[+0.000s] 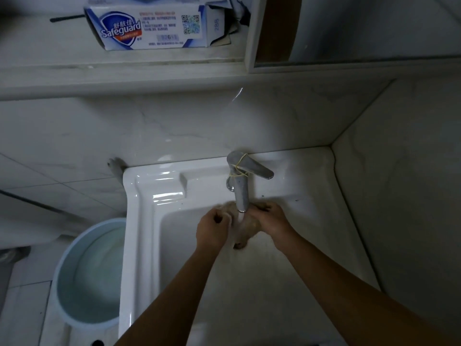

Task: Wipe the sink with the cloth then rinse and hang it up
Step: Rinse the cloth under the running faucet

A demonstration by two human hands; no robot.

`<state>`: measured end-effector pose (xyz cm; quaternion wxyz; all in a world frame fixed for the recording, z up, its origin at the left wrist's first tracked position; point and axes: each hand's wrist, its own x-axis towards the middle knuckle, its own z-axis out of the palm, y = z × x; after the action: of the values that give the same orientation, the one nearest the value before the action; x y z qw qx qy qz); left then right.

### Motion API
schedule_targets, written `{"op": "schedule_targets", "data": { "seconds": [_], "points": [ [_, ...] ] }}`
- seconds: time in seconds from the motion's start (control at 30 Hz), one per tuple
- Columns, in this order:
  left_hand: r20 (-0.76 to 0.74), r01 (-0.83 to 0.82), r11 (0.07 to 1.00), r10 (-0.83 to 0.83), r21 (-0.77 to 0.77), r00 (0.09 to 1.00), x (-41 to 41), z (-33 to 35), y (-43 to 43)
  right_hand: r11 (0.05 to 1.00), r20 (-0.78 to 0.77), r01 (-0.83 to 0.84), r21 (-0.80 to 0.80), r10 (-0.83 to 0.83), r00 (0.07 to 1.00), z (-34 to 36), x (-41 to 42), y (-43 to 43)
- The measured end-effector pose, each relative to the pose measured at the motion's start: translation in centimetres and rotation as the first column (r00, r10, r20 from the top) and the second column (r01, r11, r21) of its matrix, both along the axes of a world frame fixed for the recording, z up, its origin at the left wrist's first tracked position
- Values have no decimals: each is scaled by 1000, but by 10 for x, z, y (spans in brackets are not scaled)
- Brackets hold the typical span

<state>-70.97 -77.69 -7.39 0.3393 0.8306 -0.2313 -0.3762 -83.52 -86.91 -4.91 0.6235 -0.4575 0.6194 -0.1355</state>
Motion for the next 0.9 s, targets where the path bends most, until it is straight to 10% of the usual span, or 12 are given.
{"op": "schedule_targets", "data": {
  "seconds": [0.23, 0.37, 0.63, 0.9],
  "points": [
    [-655, -359, 931, 313, 68, 688, -12, 2, 5, 929, 233, 102, 356, -194, 953, -12, 4, 9],
    [-651, -271, 962, 229, 36, 724, -15, -1, 6, 961, 141, 35, 276, -76, 987, -22, 8, 11],
    [-701, -262, 963, 228, 60, 676, -24, -16, 16, 815, 154, 229, 533, -359, 921, -42, -4, 15],
    [-734, -355, 933, 282, 59, 618, -21, -23, 19, 973, 89, 38, 226, -60, 994, -60, -20, 18]
  ]
}}
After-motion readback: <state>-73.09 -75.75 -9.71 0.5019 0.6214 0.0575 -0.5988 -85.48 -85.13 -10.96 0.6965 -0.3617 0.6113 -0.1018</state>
